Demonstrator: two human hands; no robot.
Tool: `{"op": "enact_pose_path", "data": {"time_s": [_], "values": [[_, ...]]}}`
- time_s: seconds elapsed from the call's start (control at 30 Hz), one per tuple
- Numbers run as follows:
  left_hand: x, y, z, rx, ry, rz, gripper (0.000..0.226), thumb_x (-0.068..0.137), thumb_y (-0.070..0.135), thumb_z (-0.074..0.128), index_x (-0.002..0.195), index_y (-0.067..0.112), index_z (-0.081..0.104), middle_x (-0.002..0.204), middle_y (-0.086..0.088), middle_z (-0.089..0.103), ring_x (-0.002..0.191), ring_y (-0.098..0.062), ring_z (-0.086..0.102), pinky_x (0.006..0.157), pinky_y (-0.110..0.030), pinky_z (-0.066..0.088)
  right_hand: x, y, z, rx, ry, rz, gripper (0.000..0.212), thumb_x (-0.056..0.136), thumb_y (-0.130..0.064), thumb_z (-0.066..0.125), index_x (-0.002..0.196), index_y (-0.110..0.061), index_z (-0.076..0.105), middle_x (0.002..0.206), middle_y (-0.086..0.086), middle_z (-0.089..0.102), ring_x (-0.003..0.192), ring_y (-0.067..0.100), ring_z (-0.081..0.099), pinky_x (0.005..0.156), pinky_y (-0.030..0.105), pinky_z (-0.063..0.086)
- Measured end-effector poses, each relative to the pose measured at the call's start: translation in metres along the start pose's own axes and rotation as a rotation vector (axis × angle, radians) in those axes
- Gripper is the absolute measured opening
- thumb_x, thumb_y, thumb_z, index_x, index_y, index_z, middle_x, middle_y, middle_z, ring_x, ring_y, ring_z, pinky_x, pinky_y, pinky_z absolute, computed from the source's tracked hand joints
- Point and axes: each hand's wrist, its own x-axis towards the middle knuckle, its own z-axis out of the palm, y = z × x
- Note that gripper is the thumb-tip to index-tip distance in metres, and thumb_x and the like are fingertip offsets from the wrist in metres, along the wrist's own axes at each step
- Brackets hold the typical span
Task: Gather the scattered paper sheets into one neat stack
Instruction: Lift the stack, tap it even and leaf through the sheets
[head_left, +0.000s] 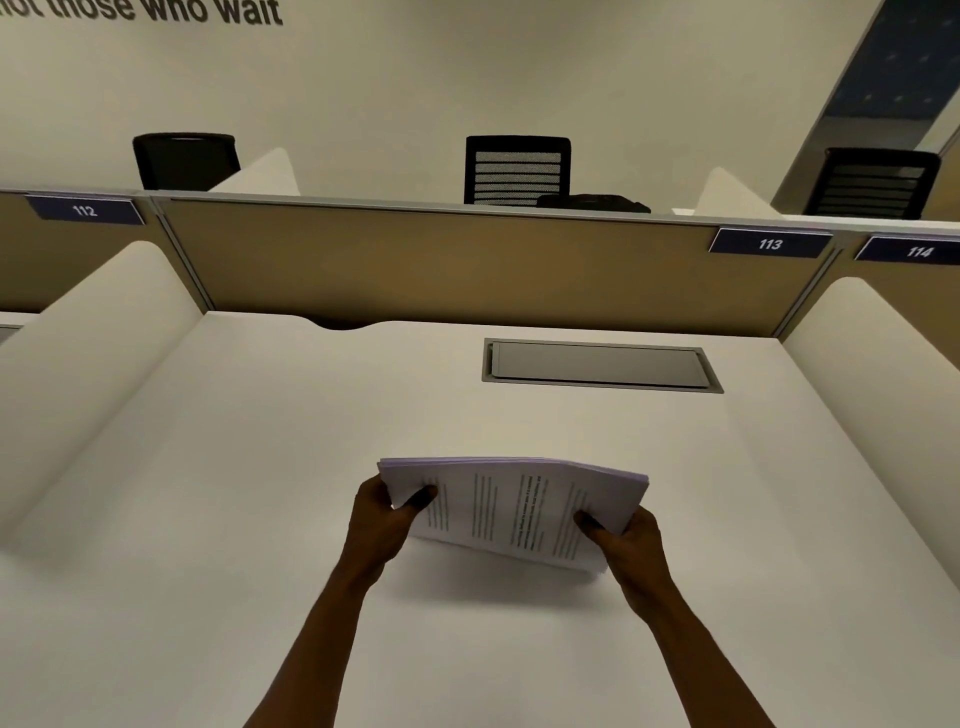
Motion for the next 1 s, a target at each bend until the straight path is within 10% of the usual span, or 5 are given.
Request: {"op": "enact_pose_path", "data": {"time_s": [0.73, 1.0], "values": [[-0.005, -0.002, 0.007, 0.061, -0.127, -0.070, 0.026, 0.096, 0.019, 0.063, 0.121, 0.024, 0.063, 0.112, 0.000, 0.072, 0.110, -0.027, 0.066, 0.083, -0.031, 0.057, -0.006, 0.013, -0.003, -0.106, 0.046, -0.021, 0.029, 0.081, -0.007, 0.077, 0.103, -0.024, 0.067, 0.101, 0.004, 0.074, 0.092, 0.022, 0.072, 0.062, 0.023, 0.059], [0.001, 0.068, -0.001, 0.455, 0.171, 0.399, 0.100, 0.076, 0.047, 0.080, 0.155, 0.034, 0.020, 0.157, 0.005, 0.035, 0.144, -0.016, 0.032, 0.113, -0.034, 0.031, 0.002, -0.045, -0.012, -0.404, -0.031, -0.236, 0.039, 0.085, -0.012, 0.073, 0.088, -0.051, 0.065, 0.085, -0.025, 0.072, 0.082, 0.000, 0.068, 0.063, 0.019, 0.053]]}}
